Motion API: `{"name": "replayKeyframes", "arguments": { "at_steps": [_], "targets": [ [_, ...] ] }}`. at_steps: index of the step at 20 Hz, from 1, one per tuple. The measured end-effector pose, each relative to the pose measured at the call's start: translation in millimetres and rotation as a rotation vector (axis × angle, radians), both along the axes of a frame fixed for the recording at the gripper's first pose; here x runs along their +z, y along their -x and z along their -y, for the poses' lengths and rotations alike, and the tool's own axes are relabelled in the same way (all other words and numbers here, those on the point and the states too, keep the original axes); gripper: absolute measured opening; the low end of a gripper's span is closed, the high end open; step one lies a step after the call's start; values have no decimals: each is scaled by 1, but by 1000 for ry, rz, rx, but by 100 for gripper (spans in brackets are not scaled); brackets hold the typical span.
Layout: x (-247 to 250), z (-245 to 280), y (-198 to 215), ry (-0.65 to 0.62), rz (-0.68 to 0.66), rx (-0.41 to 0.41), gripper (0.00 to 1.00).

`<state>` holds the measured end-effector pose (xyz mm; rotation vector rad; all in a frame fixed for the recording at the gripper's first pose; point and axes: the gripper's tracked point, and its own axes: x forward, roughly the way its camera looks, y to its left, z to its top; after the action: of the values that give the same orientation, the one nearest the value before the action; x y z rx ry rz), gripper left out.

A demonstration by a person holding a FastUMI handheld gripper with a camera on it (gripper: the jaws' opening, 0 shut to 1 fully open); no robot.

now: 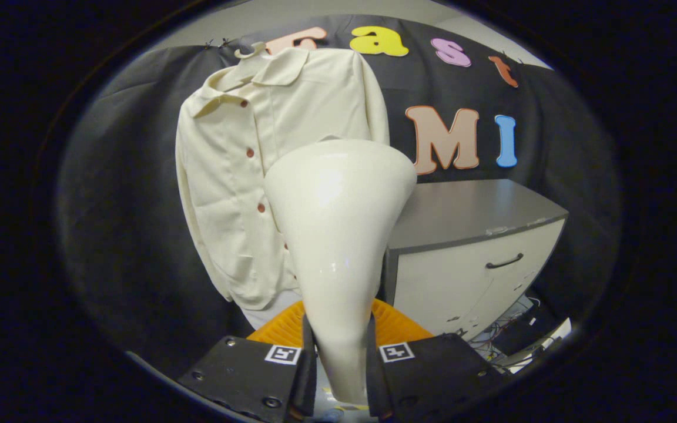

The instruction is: Iron the clothes twice with a garment steamer, once on the left side and once on the right side.

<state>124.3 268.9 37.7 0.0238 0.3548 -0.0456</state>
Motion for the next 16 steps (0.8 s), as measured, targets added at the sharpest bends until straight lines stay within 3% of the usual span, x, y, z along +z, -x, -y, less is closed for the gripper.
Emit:
{"name": "replayKeyframes", "arguments": {
  "at_steps": [9, 16],
  "targets": [
    [53, -6, 67, -26, 153, 48, 34],
    [24, 7, 128, -47, 186, 5, 34]
  ]
}}
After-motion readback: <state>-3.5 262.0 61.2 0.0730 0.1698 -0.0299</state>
